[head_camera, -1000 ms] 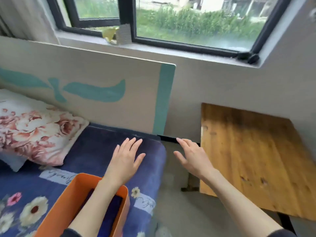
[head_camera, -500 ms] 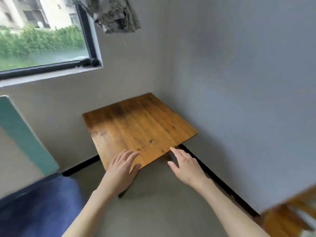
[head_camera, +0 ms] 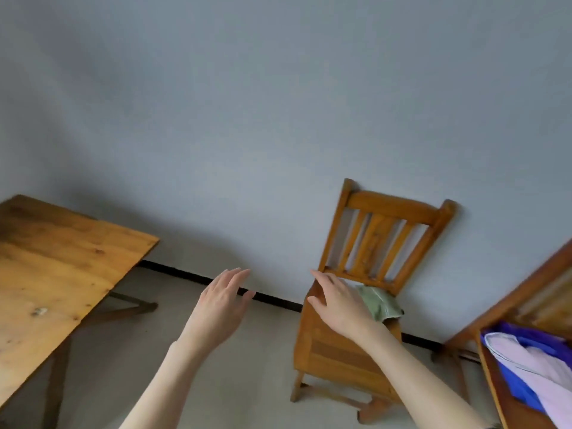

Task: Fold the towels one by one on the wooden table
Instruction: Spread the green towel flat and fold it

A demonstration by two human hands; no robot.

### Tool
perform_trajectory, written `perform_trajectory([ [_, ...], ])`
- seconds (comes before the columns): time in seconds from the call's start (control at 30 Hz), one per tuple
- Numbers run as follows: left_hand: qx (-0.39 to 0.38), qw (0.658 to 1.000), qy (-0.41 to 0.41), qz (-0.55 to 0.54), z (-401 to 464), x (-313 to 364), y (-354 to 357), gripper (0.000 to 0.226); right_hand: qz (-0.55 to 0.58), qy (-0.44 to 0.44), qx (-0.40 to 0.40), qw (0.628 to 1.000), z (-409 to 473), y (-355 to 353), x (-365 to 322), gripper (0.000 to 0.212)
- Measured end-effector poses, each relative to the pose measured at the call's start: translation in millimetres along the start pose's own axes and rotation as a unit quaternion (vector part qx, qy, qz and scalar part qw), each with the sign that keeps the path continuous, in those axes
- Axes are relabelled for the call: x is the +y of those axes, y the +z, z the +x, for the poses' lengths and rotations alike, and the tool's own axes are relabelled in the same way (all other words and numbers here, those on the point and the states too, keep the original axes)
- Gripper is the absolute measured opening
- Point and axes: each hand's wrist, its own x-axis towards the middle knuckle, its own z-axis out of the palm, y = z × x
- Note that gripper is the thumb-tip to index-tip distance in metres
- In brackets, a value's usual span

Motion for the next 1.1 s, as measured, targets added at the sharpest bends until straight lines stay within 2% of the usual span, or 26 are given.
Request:
perform_trajectory([
  [0.23, -0.114, 0.991, 0.063, -0.008, 79.7, 63.3, 93.4, 0.045, 0.035, 0.127, 0.014, 0.991, -3.8, -11.4, 118.9, 0.058],
  [0.57, -0.274, 0.959, 0.075, -0.008, 195.7, 110.6, 237.8, 0.042, 0.083, 0.272, -0.037, 0.958, 35.3, 9.2, 258.0, 0.059],
  [0.87, -0.412, 0.905, 0.095, 0.051, 213.6, 134.3, 371.7, 0.043, 0.108, 0.331, -0.112, 0.931, 62.6, 80.8, 380.3, 0.061],
  [1.0, -0.418, 0.904, 0.067, 0.048, 214.4, 137.9, 436.8, 0.042, 0.082, 0.320, -0.134, 0.934, 74.9, 123.2, 445.3, 0.055],
  [1.1, -0.419, 0.907, 0.046, 0.021, 217.1, 142.5, 483.6, 0.042, 0.043, 0.299, -0.117, 0.946, 84.2, 155.0, 487.0, 0.045],
])
